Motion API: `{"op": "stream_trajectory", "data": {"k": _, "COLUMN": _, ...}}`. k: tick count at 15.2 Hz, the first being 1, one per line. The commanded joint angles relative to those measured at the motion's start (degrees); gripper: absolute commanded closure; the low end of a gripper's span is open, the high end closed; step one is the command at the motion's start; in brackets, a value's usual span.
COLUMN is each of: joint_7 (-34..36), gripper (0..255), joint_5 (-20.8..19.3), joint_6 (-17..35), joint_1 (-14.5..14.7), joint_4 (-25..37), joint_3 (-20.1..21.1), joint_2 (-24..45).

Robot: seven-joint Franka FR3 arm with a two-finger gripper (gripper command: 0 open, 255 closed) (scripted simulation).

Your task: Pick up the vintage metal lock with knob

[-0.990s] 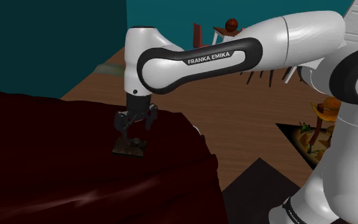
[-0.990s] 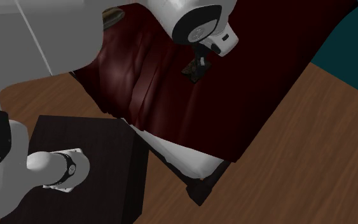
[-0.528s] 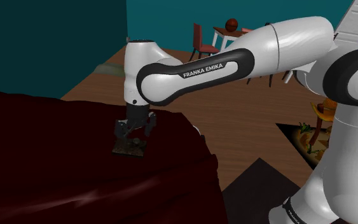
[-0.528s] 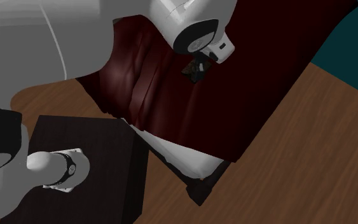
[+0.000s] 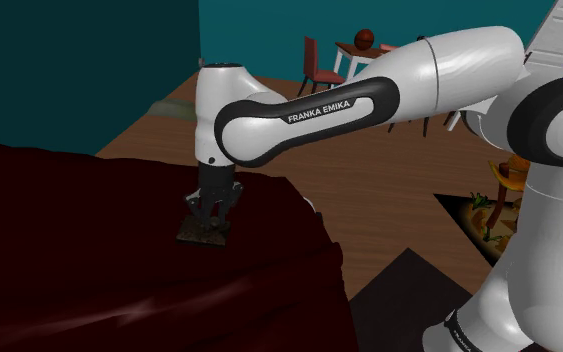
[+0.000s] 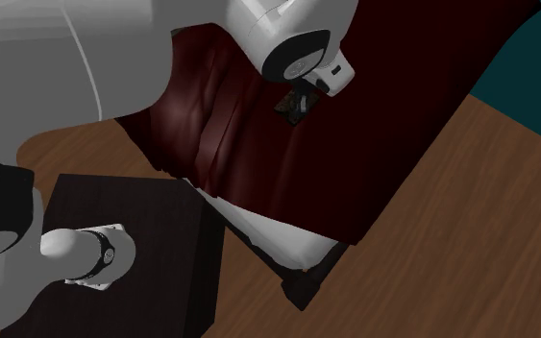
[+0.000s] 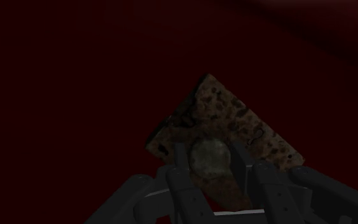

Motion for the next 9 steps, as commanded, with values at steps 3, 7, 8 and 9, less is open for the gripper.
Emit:
{"op": "stream_trajectory", "data": {"k": 3, "joint_7": 0.0, "gripper": 255, "joint_5": 0.1, "joint_6": -0.7, "joint_1": 0.0, "joint_4": 0.4, "joint_3": 0.1, "joint_2": -0.2}}
{"op": "stream_trajectory", "data": {"k": 7, "joint_7": 0.0, "gripper": 255, "joint_5": 0.4, "joint_6": -3.4, "joint_1": -0.1, "joint_4": 2.3, "joint_3": 0.2, "joint_2": -1.1}}
{"op": "stream_trajectory", "data": {"k": 8, "joint_7": 0.0, "gripper": 255, "joint_5": 0.5, "joint_6": -4.1, "joint_1": -0.1, "joint_4": 2.9, "joint_3": 0.3, "joint_2": -1.3}}
{"op": "stream_trajectory", "data": {"k": 9, "joint_7": 0.0, "gripper": 255, "joint_5": 0.6, "joint_6": -4.8, "joint_1": -0.1, "joint_4": 3.4, "joint_3": 0.3, "joint_2": -1.4}}
